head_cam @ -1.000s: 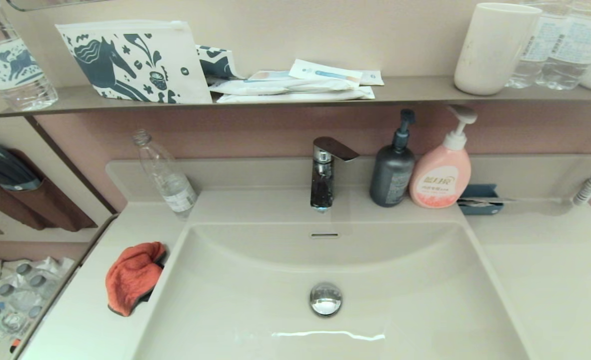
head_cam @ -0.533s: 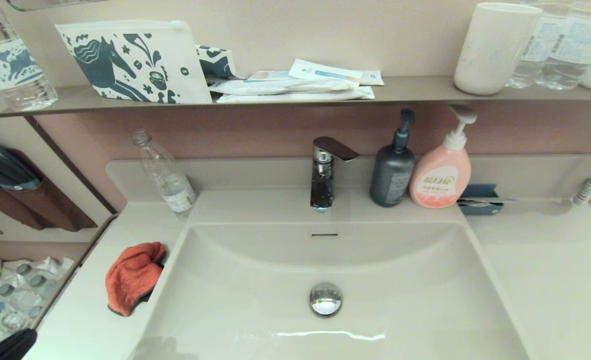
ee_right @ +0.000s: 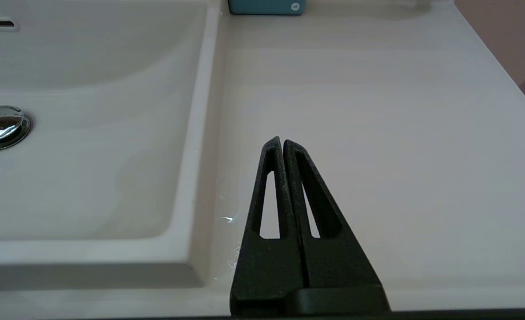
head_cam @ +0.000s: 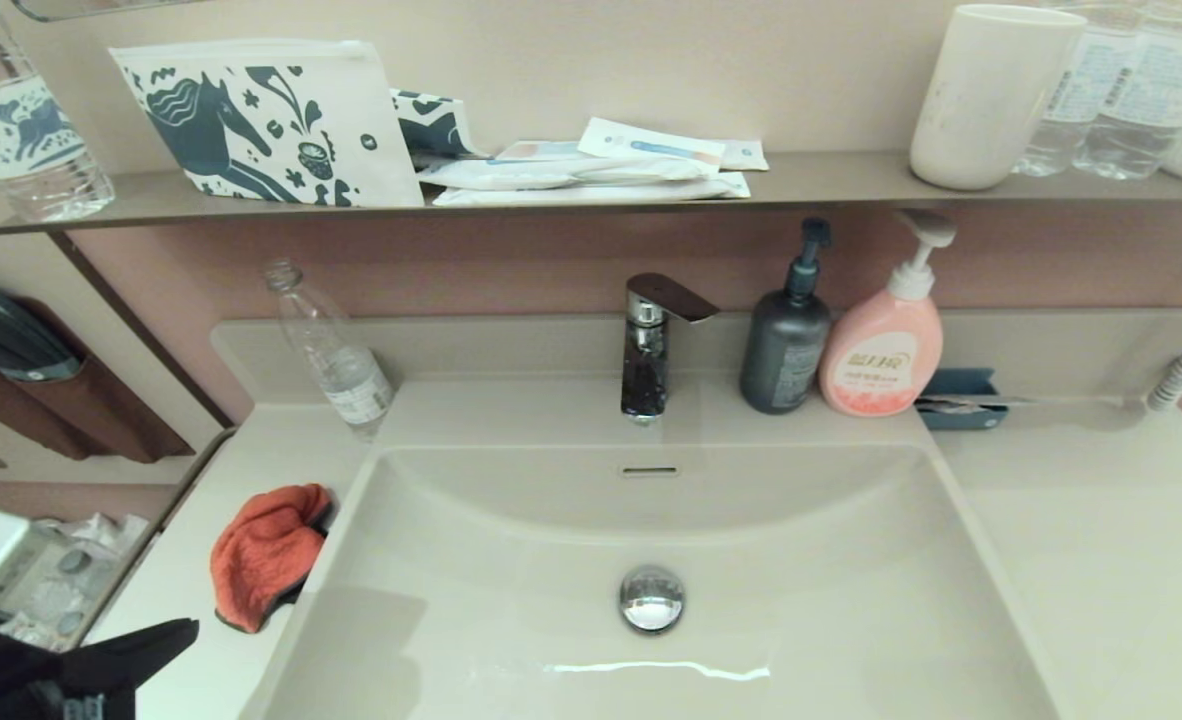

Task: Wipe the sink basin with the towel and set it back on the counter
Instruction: Pick up the cloth

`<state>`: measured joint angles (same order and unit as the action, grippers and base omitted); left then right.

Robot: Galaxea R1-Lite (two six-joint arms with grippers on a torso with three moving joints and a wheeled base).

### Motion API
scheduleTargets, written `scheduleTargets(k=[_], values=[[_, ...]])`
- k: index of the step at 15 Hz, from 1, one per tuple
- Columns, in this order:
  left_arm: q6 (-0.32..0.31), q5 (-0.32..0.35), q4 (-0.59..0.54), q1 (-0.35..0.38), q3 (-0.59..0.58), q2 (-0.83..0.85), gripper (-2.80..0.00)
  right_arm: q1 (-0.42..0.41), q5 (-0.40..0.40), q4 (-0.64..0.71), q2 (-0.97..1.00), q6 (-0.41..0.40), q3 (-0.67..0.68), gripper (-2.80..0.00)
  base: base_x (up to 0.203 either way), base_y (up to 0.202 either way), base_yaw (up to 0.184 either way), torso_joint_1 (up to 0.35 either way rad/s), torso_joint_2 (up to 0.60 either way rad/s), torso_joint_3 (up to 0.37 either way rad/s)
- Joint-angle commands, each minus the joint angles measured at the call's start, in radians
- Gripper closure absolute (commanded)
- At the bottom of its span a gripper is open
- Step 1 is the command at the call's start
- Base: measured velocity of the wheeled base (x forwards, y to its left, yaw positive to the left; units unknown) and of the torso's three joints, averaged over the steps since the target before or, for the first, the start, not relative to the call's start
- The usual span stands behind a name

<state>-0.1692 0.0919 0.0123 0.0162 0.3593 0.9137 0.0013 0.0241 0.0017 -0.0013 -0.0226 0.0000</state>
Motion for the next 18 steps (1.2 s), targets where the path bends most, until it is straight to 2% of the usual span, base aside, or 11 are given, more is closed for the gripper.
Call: scheduleTargets(k=[1,4,6,7,11,18], values=[[-0.012,0.001,0.001,0.025,0.057,0.209,0.00,0.000,0.000,0.000,0.001,0.000,-0.001,0.00,0.000,0.000,0.000,0.000,0.00,0.000],[-0.037,0.001,0.001,0.059,0.142,0.354,0.00,0.000,0.000,0.000,0.001,0.000,-0.001,0.00,0.000,0.000,0.000,0.000,0.00,0.000],[-0.047,0.000,0.002,0.074,0.180,0.393,0.00,0.000,0.000,0.000,0.001,0.000,0.000,0.00,0.000,0.000,0.000,0.000,0.00,0.000],[-0.068,0.002,0.004,0.106,0.198,0.424,-2.80,0.000,0.000,0.000,0.001,0.000,0.000,0.00,0.000,0.000,0.000,0.000,0.00,0.000],[-0.144,0.005,0.086,0.171,0.231,0.487,-2.80,0.000,0.000,0.000,0.001,0.000,0.000,0.00,0.000,0.000,0.000,0.000,0.00,0.000],[-0.171,0.035,0.082,0.224,0.236,0.553,-2.80,0.000,0.000,0.000,0.001,0.000,0.000,0.00,0.000,0.000,0.000,0.000,0.00,0.000]])
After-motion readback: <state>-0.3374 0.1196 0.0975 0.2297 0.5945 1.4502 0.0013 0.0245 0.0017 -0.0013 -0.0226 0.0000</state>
